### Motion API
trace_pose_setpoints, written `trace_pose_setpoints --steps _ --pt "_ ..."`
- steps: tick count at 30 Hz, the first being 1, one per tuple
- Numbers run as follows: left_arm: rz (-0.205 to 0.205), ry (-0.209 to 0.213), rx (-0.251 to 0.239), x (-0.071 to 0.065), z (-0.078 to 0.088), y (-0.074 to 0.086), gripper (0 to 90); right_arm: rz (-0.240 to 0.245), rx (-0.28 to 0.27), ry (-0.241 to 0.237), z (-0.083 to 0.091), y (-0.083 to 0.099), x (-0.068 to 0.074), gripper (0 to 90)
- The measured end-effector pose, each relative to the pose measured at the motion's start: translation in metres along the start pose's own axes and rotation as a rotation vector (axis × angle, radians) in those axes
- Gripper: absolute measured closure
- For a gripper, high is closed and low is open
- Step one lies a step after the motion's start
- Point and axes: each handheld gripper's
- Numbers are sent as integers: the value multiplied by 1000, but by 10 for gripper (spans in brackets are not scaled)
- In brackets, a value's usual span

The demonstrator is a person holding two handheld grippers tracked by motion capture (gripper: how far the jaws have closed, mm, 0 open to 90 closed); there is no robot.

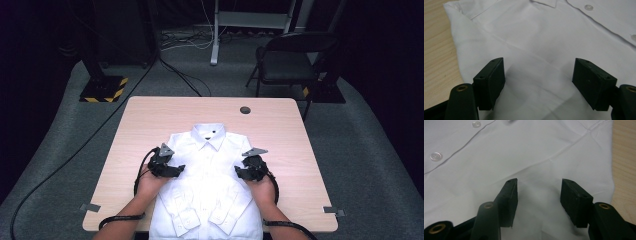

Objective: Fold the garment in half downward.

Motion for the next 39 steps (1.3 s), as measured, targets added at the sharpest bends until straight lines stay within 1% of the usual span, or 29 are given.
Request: trace_pose_setpoints --steps 4,5,8,9,13,15,16,17,19,20,21,23,25,27,29,32,35,36,39 --pt "5 -7 4 -4 4 2 253 -2 -1 5 0 1 1 475" --pt "0 -6 4 -4 5 3 253 -2 -1 6 1 1 2 476" --pt "5 -3 -5 -6 8 7 252 -4 -3 6 2 4 4 481" --pt "0 0 -5 -6 9 8 253 -3 -1 7 3 4 5 483" --pt "-2 9 -13 -7 12 11 252 -2 3 6 6 8 9 487" --pt "2 7 -26 -8 12 12 249 -5 10 8 7 8 11 492" --pt "5 9 -34 -8 12 13 247 -5 15 7 7 8 12 507" --pt "4 8 -40 -7 12 14 247 1 19 1 8 8 12 544" --pt "6 7 -44 -8 12 15 247 29 3 -2 11 6 12 568" --pt "6 7 -44 -8 11 15 247 45 -9 1 13 5 11 586" --pt "5 6 -45 -8 11 15 247 46 -21 5 15 2 9 596" --pt "5 6 -45 -8 11 15 247 15 -38 -3 17 -5 1 601" --pt "6 5 -44 -8 11 15 246 -6 -47 9 17 -11 -6 606" --pt "6 5 -44 -8 11 14 245 -20 -43 14 16 -16 -15 607" --pt "5 3 -44 -8 11 14 244 -26 -36 30 13 -19 -21 607" --pt "5 3 -43 -8 11 15 245 -30 -31 42 9 -23 -29 629" --pt "6 3 -44 -9 11 15 245 -23 -8 66 3 -26 -31 635" --pt "6 3 -43 -9 11 15 245 -15 -5 71 2 -27 -32 634" --pt "7 3 -43 -9 12 15 244 -21 -10 85 0 -30 -36 633"
Point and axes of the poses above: each handheld gripper's, and its own axes: z roughly backward along the jaws, y roughly out of its underside, x roughly to its left, and after that the axes turned 15 degrees about -y, right-handed
